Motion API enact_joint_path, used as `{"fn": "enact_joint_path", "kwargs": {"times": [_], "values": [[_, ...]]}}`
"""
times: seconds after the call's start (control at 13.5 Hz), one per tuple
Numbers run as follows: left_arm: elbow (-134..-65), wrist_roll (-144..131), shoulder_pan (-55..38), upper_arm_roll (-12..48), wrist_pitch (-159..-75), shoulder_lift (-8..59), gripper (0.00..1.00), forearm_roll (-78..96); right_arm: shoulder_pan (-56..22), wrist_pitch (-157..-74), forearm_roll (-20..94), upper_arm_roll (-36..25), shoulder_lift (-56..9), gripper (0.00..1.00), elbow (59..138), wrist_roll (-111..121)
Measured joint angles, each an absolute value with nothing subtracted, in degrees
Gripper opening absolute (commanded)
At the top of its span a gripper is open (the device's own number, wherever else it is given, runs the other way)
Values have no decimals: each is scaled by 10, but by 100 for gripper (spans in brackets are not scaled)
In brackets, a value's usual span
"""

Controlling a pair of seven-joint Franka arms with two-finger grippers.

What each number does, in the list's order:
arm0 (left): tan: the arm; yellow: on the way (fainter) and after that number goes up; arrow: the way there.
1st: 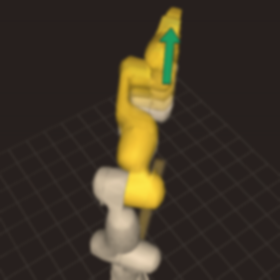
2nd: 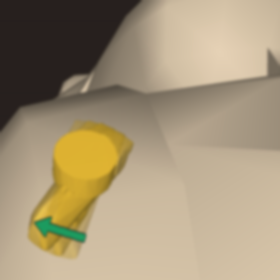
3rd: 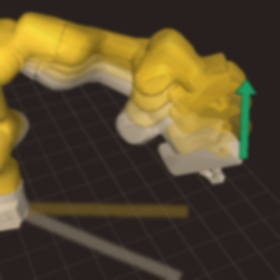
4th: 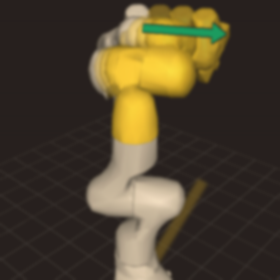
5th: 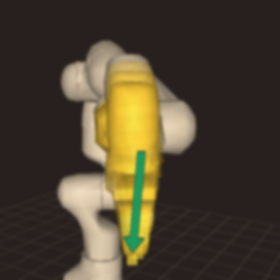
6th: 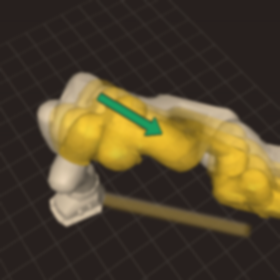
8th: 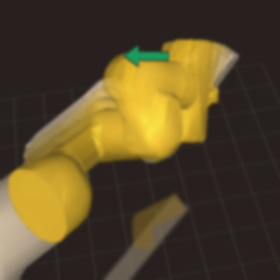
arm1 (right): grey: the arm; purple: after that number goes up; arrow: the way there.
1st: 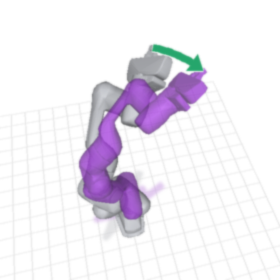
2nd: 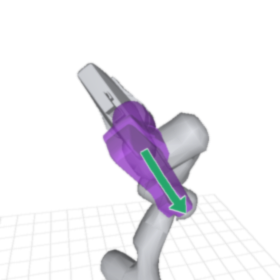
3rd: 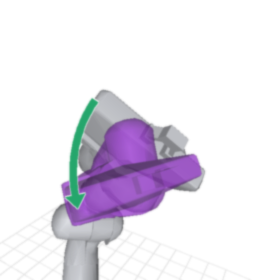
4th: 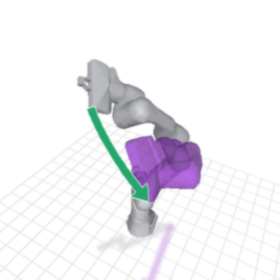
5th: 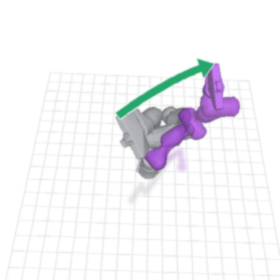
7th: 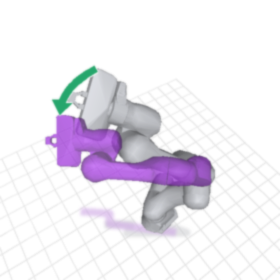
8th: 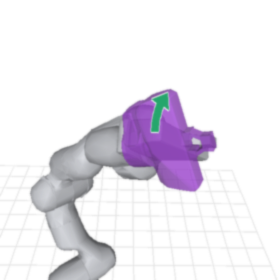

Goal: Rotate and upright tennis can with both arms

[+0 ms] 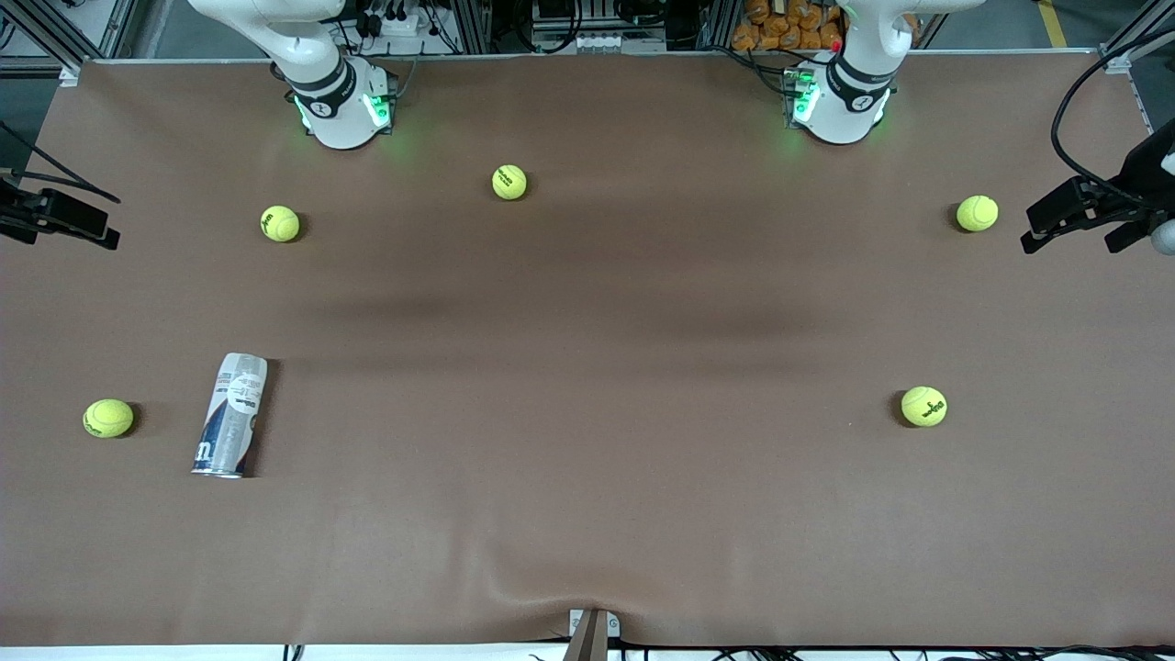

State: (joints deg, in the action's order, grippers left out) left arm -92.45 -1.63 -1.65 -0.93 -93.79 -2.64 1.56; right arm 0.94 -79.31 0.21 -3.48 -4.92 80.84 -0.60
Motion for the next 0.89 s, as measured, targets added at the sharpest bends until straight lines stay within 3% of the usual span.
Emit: {"fn": "enact_joint_path", "kwargs": {"times": [0.89], "values": [[-924,-16,-17,0,-925,-26,100,16,31,-872,2,-40,-145,100,816,24]]}}
